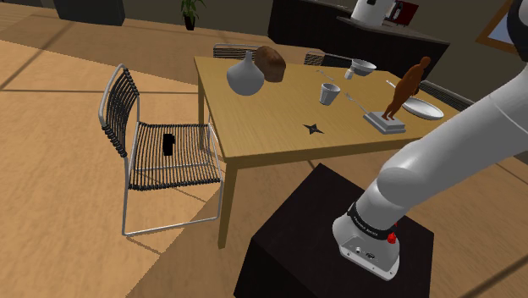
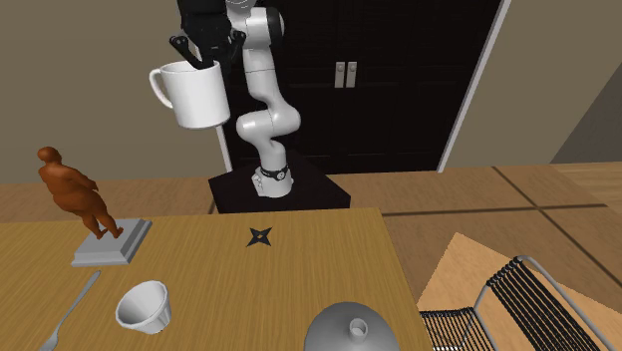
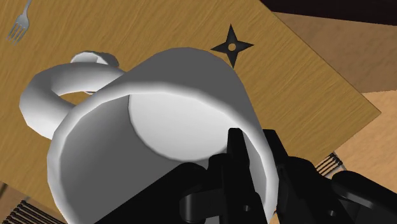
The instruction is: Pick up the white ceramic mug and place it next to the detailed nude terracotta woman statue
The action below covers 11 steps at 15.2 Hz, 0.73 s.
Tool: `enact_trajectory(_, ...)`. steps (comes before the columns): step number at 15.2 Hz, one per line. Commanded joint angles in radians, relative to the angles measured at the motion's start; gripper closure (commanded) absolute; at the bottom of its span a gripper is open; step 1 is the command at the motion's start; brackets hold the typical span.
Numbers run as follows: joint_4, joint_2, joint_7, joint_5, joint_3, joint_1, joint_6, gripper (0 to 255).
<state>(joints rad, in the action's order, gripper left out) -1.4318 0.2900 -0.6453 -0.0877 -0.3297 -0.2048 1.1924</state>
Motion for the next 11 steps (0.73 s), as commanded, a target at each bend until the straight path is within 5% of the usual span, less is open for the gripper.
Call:
enact_trajectory(1,0.018,-0.01,-0.058,-0.006,-0.038,-0.015,-0.005,255)
enact_trajectory(11,0.205,-0.184,-0.386,0.047,-0.284,-0.109,-0.024,255)
